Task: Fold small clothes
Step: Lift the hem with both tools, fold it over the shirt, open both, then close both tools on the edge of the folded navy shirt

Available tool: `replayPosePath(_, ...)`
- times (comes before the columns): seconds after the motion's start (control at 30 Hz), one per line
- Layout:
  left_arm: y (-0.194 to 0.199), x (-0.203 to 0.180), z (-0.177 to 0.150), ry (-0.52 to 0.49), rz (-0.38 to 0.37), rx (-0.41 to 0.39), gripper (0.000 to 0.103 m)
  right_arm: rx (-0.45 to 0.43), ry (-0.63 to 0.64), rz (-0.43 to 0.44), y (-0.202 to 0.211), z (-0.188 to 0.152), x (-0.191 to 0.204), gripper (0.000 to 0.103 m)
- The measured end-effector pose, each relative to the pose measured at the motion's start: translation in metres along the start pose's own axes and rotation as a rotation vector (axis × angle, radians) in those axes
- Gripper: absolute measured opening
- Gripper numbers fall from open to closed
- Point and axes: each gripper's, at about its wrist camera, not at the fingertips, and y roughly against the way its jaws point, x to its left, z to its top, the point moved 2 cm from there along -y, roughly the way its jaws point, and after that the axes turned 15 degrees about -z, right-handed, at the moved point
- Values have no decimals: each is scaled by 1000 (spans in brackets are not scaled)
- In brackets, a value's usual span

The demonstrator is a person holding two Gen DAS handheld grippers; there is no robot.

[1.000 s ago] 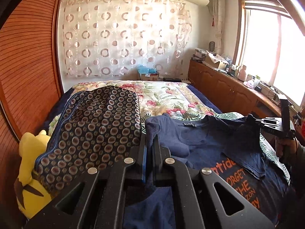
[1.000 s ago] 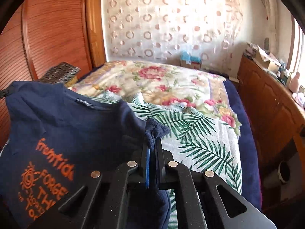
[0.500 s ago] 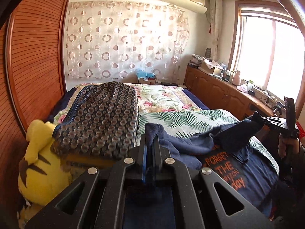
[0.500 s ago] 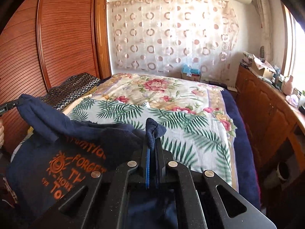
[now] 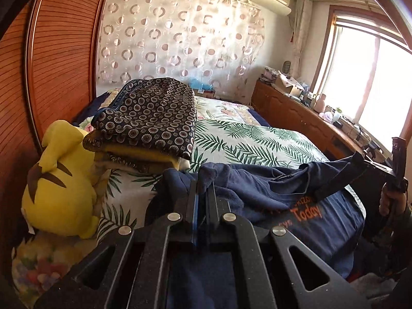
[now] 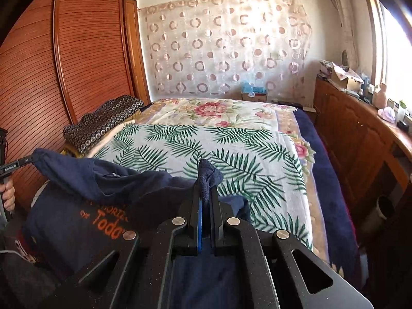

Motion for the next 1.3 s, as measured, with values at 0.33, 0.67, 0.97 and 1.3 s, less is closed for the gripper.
replayPosePath(0.33, 31, -14, -11, -38, 39, -2, 5, 14, -16, -22, 46, -14, -13, 4)
replayPosePath(0.67, 14, 7, -27, -29, 101, 78, 39, 149, 10, -46, 25, -49, -8, 4)
replayPosePath(0.97, 8, 15, 11, -64, 84, 55, 75, 95, 27, -83, 36, -15, -15, 48)
replayPosePath(1.3, -60, 46, 32, -66, 88, 186, 75, 117, 23, -72, -11, 8, -14, 62)
